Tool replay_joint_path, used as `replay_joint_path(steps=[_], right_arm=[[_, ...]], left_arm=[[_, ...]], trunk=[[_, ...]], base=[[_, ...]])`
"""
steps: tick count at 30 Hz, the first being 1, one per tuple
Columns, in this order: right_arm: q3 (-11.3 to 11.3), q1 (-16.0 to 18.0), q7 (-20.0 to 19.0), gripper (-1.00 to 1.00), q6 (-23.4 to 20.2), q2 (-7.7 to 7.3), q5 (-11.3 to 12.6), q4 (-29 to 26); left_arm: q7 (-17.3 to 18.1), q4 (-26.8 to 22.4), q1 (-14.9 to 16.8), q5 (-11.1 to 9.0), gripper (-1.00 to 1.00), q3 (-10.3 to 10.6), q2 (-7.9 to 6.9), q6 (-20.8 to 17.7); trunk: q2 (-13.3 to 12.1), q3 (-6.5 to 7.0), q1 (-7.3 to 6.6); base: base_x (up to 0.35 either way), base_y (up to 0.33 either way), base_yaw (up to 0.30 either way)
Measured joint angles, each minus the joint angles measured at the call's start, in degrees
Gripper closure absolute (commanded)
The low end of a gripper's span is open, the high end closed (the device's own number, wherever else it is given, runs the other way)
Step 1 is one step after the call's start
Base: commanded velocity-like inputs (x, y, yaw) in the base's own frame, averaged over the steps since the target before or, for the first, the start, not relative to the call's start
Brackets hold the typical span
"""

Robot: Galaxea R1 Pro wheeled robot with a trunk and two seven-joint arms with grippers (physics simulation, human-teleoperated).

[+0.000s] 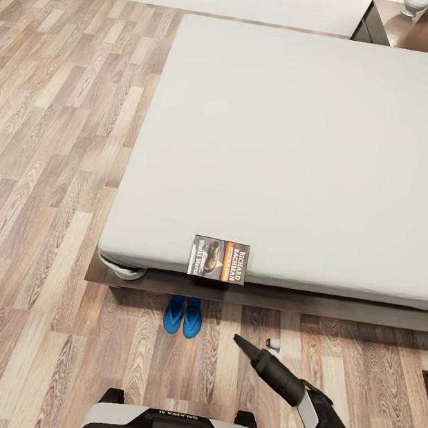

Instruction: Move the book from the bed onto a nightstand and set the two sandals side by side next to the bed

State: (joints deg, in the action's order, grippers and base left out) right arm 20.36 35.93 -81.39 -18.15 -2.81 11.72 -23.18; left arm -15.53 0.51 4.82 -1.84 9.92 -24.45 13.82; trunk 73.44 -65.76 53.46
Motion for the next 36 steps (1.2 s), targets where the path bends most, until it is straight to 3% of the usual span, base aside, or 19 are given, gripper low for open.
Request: replay_joint_path(steps=[10, 16, 36], right_arm=[[0.2, 1.9, -0.7, -1.0, -1.2, 0.27, 0.1, 0.0], [0.3, 3.0, -0.3, -1.0, -2.2, 0.05, 1.9, 0.1], [0.4, 3.8, -0.1, -1.0, -3.3, -0.7, 3.2, 0.0]], left_arm=[[0.0, -0.1, 0.0, 0.0, -1.0, 0.0, 0.01, 0.0], [0.0, -0.2, 0.0, 0.0, -1.0, 0.0, 0.02, 0.0], [0.0, -0.1, 0.0, 0.0, -1.0, 0.0, 0.02, 0.0]], trunk=[[0.0, 0.0, 0.0], [0.0, 0.0, 0.0], [0.0, 0.0, 0.0]], base=[[0.0, 0.0, 0.0], [0.0, 0.0, 0.0], [0.0, 0.0, 0.0]])
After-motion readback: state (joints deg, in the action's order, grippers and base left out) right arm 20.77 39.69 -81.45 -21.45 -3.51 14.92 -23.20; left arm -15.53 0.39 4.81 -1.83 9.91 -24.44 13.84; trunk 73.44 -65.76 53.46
